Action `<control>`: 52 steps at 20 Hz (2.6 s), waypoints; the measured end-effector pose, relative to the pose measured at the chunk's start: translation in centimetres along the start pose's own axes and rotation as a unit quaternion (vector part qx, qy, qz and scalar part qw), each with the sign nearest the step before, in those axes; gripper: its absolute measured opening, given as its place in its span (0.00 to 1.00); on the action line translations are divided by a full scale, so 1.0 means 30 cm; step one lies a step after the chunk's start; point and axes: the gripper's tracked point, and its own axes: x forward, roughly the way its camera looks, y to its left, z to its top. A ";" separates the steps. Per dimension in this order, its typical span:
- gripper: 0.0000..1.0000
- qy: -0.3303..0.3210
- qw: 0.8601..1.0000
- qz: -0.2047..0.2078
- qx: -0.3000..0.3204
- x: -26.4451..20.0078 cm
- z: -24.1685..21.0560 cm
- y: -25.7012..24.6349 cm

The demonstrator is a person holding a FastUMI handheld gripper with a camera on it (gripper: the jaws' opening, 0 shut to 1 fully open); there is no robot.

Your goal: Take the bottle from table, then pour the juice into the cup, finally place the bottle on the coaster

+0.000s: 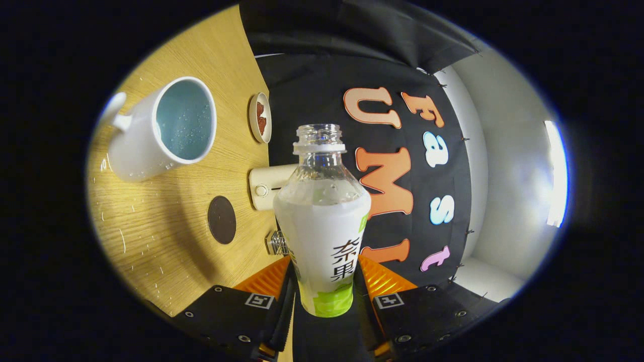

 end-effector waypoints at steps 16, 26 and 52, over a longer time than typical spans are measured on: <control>0.58 -0.045 0.991 -0.035 -0.125 0.019 0.061 -0.020; 0.58 -0.058 0.985 -0.046 -0.158 0.021 0.076 -0.031; 0.58 -0.088 0.961 -0.083 -0.250 0.053 0.110 -0.142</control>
